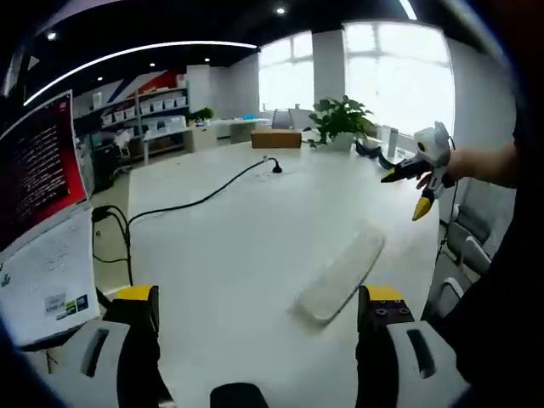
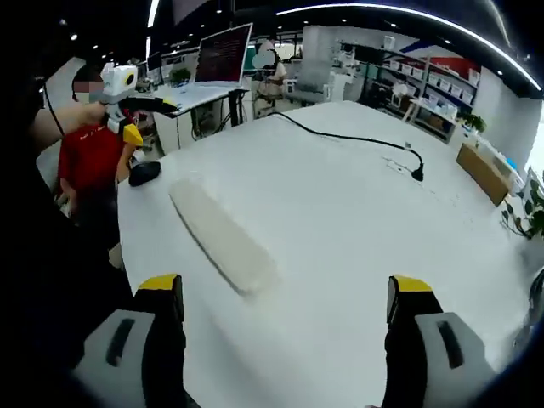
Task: Arrange the utensils inside the cutlery case until each visible utensil rests in its matching compartment.
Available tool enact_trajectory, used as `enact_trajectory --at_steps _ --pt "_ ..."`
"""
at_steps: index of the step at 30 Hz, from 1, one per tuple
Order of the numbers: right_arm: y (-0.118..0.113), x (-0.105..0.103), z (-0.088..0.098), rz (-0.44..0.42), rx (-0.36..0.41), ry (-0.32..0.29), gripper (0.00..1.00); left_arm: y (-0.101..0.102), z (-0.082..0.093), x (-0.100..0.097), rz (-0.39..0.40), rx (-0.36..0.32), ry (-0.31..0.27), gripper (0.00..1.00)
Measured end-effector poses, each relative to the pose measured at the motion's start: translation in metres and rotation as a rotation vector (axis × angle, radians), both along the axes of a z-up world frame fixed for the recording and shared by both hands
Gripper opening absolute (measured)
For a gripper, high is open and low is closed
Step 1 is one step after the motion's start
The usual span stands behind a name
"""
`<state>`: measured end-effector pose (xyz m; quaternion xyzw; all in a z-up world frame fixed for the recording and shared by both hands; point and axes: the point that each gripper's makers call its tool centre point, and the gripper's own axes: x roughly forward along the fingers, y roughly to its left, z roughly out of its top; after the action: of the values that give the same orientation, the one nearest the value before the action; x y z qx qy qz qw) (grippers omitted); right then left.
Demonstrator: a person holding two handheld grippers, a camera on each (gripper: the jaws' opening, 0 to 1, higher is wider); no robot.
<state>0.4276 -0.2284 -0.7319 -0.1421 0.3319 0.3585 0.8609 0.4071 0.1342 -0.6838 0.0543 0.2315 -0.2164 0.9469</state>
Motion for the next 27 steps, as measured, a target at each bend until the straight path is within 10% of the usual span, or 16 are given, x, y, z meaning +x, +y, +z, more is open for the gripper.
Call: enact_trajectory --at_steps 7,27 --pt "-0.004 0.001 0.012 -0.196 0.163 -0.040 1.00 0.034 0.015 -0.018 0.172 -0.076 -0.110 1.00" --pt "-0.032 -0.007 0.014 -0.591 0.192 -0.214 1.00 0.080 0.028 -0.038 0.459 -0.054 -0.256 1.00"
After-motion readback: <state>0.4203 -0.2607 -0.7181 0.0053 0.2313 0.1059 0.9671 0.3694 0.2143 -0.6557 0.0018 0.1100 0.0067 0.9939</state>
